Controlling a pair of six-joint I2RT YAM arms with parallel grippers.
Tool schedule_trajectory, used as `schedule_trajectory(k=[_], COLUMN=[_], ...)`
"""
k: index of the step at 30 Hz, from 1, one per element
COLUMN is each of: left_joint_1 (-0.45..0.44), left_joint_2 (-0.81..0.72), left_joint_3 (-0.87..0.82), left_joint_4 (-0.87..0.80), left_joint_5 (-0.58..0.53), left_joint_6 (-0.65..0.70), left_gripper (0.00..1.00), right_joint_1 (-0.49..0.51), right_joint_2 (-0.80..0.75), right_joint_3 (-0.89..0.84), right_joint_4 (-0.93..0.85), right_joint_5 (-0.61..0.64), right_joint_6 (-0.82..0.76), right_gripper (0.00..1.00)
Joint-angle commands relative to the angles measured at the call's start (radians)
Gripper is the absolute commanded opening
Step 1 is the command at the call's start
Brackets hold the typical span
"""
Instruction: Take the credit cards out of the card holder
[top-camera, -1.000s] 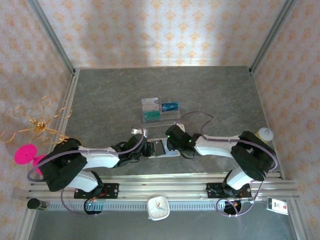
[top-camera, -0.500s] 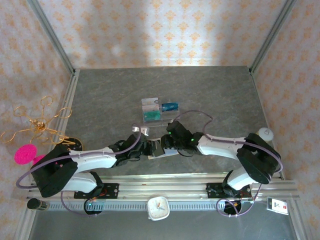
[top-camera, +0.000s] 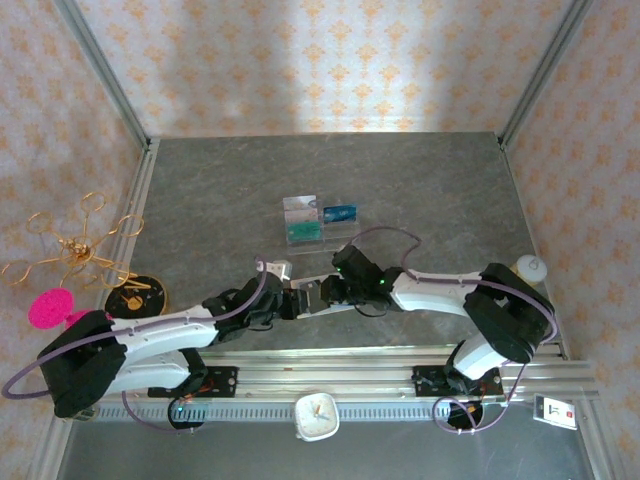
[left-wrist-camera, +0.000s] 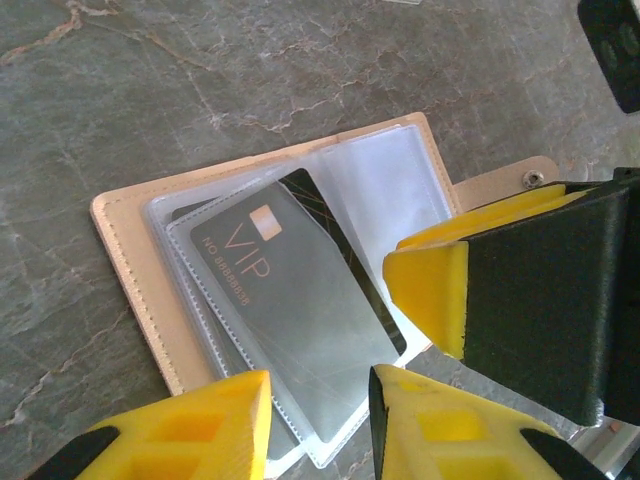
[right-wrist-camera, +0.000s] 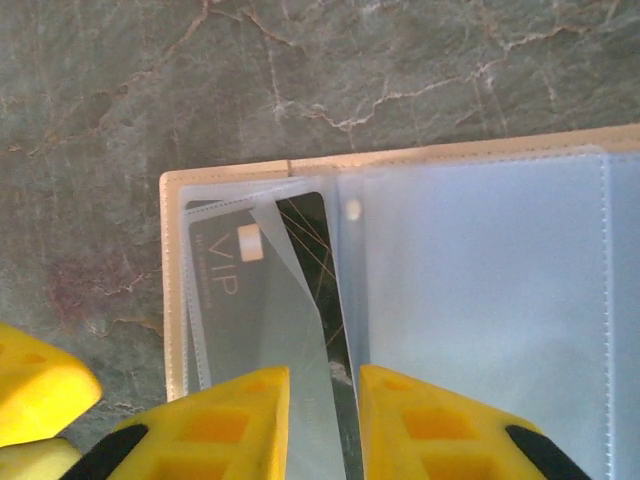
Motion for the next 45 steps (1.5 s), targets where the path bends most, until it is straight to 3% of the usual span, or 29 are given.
schedule_trajectory(k=[1,9,25,33,40,45], left_joint_1=[-0.003,-0.007,-0.007,-0.007,-0.004,-0.004], left_joint_2=[0.014,0.109,0.278,0.254,0.262,0.263], left_joint_3=[-0.003,0.055,0.047,0.025,0.02,0.021], left_joint_4=[-0.002,0.059,0.041,0.026,0.035,0.033], left_joint_5=[-0.005,0.037,-0.036,-0.038,-0.032,-0.031], left_joint_6=[-0.01,0.02,0.018,0.012,0.009,0.01], left_gripper=[0.31,0.25,0.05,0.03,0.01,0.0], right_joint_1=[0.012,0.014,-0.001,-0.01,-0.017,-0.017], right_joint_2=[0.014,-0.002,-0.001,-0.026,-0.046,-0.042], right_joint_3=[-0.004,-0.031,-0.088,-0.122,-0.164,-0.172], right_joint_4=[0.006,0.02,0.106,0.131,0.208,0.22], right_joint_5=[0.011,0.017,-0.048,-0.042,-0.075,-0.076], right_joint_6=[0.017,0.032,0.054,0.074,0.105,0.113], right_gripper=[0.24,0.25,0.23,0.15,0.16,0.09])
